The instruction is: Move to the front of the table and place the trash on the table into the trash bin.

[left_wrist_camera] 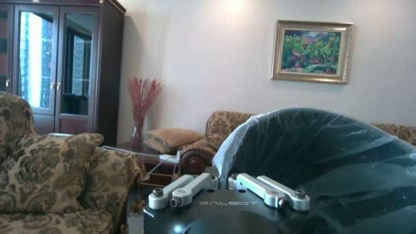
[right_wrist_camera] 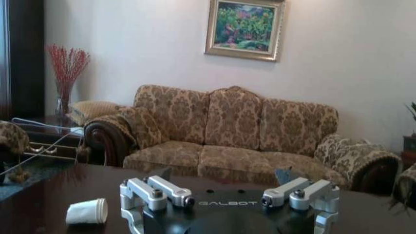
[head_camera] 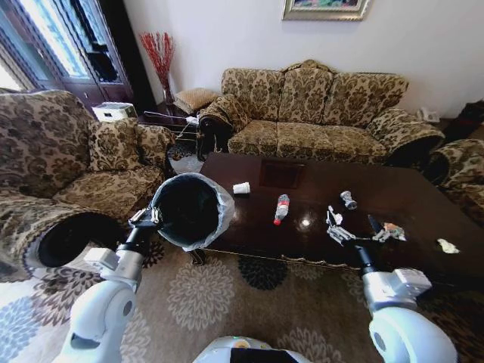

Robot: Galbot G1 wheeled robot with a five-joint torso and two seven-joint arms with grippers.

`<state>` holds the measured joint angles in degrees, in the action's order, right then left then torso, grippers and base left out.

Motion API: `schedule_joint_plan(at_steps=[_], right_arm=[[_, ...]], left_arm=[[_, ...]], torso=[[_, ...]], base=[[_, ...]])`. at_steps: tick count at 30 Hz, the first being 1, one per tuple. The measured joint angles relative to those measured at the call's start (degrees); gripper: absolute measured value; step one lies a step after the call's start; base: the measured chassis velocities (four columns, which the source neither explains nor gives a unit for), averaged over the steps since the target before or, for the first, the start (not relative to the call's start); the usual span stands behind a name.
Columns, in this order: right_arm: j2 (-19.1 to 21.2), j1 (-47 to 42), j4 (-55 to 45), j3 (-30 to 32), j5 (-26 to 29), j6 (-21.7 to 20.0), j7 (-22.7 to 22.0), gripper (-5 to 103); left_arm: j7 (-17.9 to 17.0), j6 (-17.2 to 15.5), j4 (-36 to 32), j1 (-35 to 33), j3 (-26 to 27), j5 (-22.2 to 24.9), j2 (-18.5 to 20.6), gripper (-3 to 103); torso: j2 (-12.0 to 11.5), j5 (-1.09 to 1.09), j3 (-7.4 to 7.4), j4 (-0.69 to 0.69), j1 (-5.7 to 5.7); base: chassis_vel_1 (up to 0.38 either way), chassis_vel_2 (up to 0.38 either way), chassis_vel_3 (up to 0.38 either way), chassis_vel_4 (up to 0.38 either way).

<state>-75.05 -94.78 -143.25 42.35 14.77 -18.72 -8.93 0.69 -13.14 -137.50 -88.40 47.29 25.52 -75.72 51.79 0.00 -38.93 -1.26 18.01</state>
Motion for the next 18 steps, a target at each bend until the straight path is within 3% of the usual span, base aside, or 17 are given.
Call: schedule_joint_plan(at_steps=[9,18], right_arm=[[-0.78,-0.61,0.00,0.37,-0.31,0.34,1.61,100],[-0.78,-0.02,0.00,0.09,-0.68,0.30,2.02,100]], left_arm=[[-0.37,0.01,-0.34,-0.02,-0.80,-1.23,-0.06,3],[-0.38,0.01,-0.86,-0.67,-0.66,-1.42,-0.44,3]], torso=[[0.00,0.00,0.00,0.02,-0.01],[0.01,0.00,0.00,0.00,-0.02]], base=[[0.000,0.000,0.000,0.000],[-0.109,0.124,0.125,-0.107]])
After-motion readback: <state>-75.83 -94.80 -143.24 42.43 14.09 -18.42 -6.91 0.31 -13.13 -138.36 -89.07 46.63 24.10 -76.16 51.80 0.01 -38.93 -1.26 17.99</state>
